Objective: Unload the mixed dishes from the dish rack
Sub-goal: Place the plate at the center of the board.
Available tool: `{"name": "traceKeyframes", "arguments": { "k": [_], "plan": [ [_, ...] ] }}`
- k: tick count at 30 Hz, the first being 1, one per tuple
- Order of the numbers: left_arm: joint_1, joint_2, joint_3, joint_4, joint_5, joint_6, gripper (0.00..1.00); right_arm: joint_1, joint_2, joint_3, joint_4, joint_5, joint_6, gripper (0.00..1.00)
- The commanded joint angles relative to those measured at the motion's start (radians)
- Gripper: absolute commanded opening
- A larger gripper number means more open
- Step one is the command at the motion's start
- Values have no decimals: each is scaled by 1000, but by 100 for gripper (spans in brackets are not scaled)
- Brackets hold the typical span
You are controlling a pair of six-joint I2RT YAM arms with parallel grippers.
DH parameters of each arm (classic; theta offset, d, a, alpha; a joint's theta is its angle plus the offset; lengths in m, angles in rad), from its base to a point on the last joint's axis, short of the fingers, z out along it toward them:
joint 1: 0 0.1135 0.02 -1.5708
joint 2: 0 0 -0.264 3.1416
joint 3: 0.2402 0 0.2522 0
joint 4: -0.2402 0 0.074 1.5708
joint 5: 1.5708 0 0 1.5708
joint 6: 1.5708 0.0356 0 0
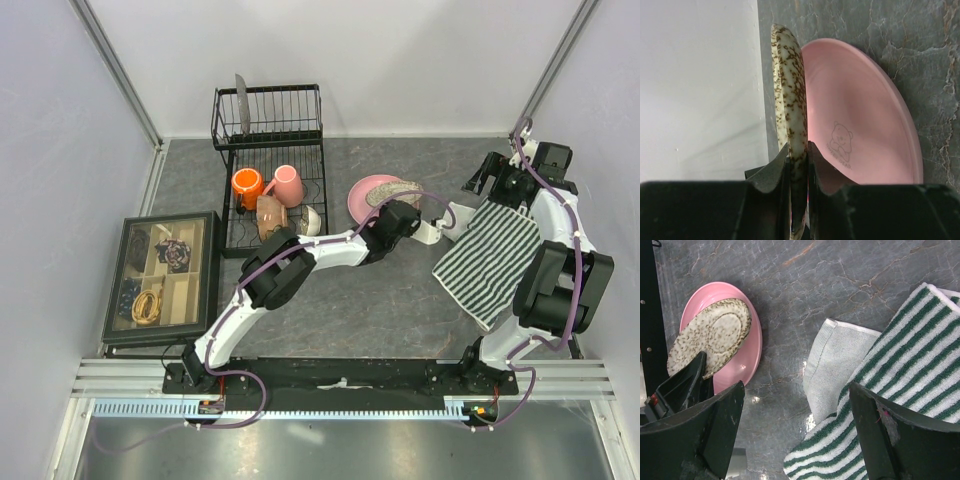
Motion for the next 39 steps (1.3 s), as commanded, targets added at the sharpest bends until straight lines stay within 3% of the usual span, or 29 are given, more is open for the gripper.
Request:
{"name": "traceKeyframes", "arguments": {
  "k": [1, 13, 19, 26, 39],
  "plan": [
    [9, 3, 59, 52, -7, -17, 7, -8, -9, -11, 34, -33, 7, 93],
    [21, 2, 57, -20, 3, -47, 17, -13, -6, -14, 35, -55, 9, 93],
    [23, -3, 51, -26, 0, -58, 28, -17, -7, -19, 37, -58, 9, 93],
    [24, -6, 48, -50, 5, -70, 47, -27, -15, -25, 40, -68, 13, 93],
    [24, -63, 16, -115, -7, -78, 52, -34, -10, -32, 48, -79, 16, 93]
  ]
}}
